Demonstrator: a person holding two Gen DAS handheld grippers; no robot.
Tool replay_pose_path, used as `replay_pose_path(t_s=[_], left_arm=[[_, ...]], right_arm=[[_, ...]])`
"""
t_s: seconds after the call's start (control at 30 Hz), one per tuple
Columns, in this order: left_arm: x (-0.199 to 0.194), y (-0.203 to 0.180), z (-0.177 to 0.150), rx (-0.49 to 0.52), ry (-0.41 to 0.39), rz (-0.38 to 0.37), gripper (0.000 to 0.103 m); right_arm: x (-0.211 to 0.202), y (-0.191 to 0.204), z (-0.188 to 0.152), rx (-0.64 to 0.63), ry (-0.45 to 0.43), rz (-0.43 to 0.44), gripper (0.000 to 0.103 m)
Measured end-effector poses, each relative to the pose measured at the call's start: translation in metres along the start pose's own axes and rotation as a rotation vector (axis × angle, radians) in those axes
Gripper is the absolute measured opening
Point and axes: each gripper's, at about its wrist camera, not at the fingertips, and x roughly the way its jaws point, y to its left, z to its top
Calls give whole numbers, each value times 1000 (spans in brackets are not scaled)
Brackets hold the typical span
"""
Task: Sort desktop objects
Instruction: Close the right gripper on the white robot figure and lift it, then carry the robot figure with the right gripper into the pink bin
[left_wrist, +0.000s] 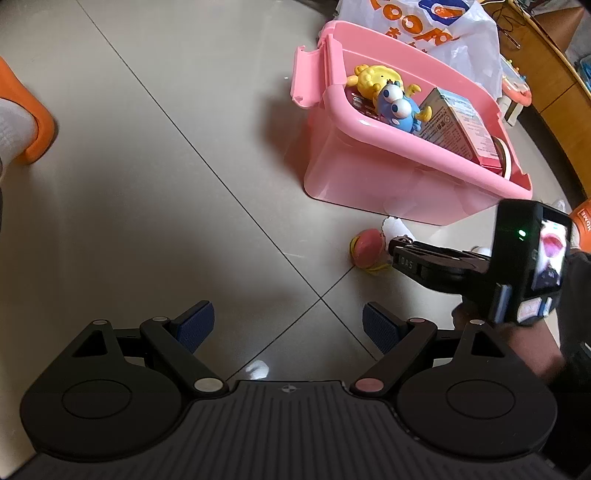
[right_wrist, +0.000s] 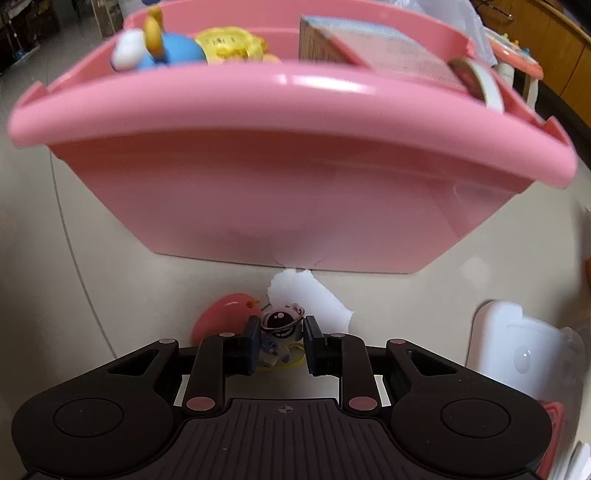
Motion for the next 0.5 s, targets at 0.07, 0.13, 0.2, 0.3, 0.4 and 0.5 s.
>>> replay_pose_path(t_s=[0.07,0.13,0.2,0.3,0.4,0.5], left_arm=[[-3,0,1,2,-13,-2,90],[-6,0,1,9,-27,3,90],[-8,0,1,16,-39,11,90],[-10,1,0,26,-49,26,90],[-10,1,-2,45,-56,47,90],[-9,1,-3,69,-65,68,90]], right_arm=[[-10,2,-1,-8,-13,5,22],[-23,4,-2,-14,-29,13,22],[-36,7,-2,-23,-44,14,22],[-55,11,-4,-33,-64,14,22],[-72,13,-3,-41,-76,6,22],[-93,15,0,-41,-92,-4,22]])
